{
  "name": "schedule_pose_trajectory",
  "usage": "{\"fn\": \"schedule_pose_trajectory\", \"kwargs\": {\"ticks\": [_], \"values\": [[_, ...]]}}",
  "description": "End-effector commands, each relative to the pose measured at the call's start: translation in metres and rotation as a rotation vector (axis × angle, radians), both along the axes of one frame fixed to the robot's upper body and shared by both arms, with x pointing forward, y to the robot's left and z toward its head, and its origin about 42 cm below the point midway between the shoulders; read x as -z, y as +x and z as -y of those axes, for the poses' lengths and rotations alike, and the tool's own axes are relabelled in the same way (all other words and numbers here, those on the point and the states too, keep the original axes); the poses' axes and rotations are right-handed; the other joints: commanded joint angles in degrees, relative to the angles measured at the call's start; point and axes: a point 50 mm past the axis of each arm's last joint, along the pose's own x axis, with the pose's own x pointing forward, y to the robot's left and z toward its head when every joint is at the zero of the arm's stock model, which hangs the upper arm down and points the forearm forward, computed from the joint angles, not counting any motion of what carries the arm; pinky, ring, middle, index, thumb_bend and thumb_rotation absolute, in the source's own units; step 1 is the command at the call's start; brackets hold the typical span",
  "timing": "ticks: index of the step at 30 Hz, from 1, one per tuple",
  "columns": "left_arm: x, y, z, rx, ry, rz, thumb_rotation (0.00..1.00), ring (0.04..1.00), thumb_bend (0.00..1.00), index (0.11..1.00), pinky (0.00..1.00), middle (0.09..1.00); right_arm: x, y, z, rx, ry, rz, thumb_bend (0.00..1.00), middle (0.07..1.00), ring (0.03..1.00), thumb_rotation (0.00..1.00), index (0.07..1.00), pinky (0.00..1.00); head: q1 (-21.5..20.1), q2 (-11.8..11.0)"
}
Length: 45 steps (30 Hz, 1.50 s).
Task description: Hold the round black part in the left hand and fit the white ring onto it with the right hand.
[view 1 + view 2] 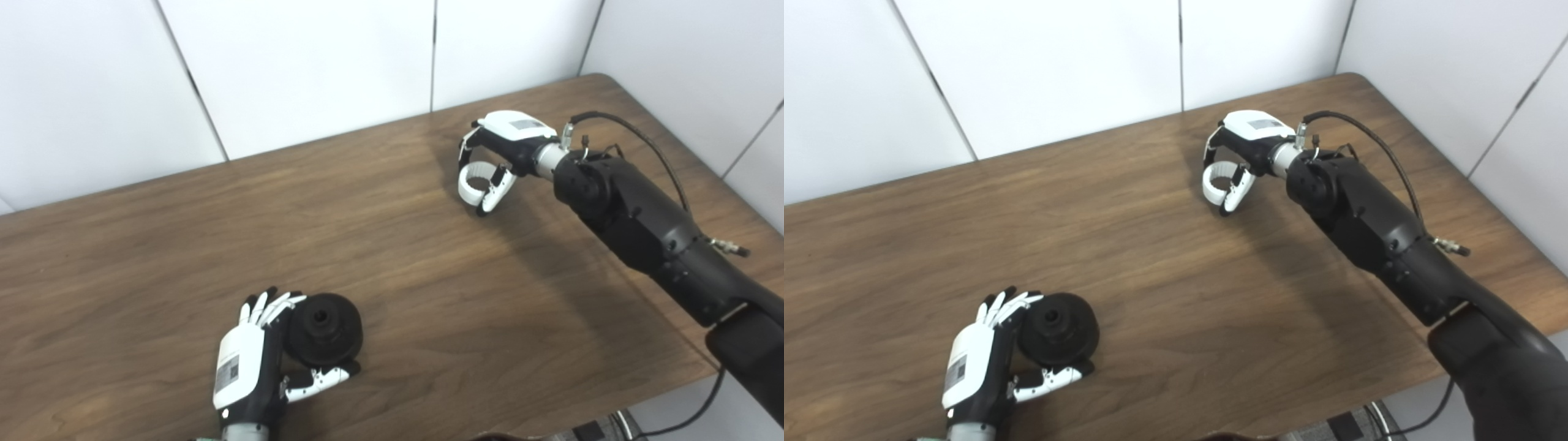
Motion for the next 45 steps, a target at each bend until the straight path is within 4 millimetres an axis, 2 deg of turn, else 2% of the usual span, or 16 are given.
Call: {"fn": "schedule_pose_trajectory", "kwargs": {"ticks": [1, 7, 12, 21, 33, 45], "values": [[0.016, -0.016, 0.014, -0.009, 0.000, -0.112, 0.06, 0.965, 0.52, 0.484, 1.00, 0.844, -0.036, -0.002, -0.001, -0.054, -0.019, 0.095, 0.52, 0.832, 0.976, 0.13, 0.486, 0.96, 1.66, 0.26], [0.013, -0.017, 0.028, -0.003, 0.011, -0.111, 0.06, 0.965, 0.52, 0.485, 1.00, 0.841, -0.050, -0.036, -0.031, -0.175, -0.023, 0.132, 0.52, 0.814, 0.951, 0.13, 0.485, 0.97, 5.48, 1.08], [0.010, -0.018, 0.040, 0.001, 0.033, -0.099, 0.06, 0.958, 0.52, 0.485, 1.00, 0.840, -0.054, -0.060, -0.052, -0.266, -0.011, 0.120, 0.52, 0.821, 0.946, 0.13, 0.485, 0.97, 8.29, 2.07], [0.005, -0.018, 0.054, 0.008, 0.032, -0.102, 0.06, 0.962, 0.52, 0.484, 1.00, 0.843, -0.058, -0.094, -0.096, -0.437, 0.011, 0.116, 0.52, 0.830, 0.949, 0.14, 0.484, 0.97, 10.44, 3.36], [0.002, -0.014, 0.071, 0.028, 0.022, -0.107, 0.05, 0.973, 0.52, 0.484, 1.00, 0.853, -0.059, -0.112, -0.129, -0.593, 0.056, 0.138, 0.52, 0.809, 0.939, 0.14, 0.483, 0.97, 15.03, 5.45], [-0.001, -0.011, 0.089, 0.035, 0.030, -0.106, 0.06, 0.967, 0.52, 0.482, 1.00, 0.840, -0.044, -0.110, -0.152, -0.635, 0.110, 0.109, 0.52, 0.815, 0.951, 0.14, 0.484, 0.96, 18.21, 6.39]]}}
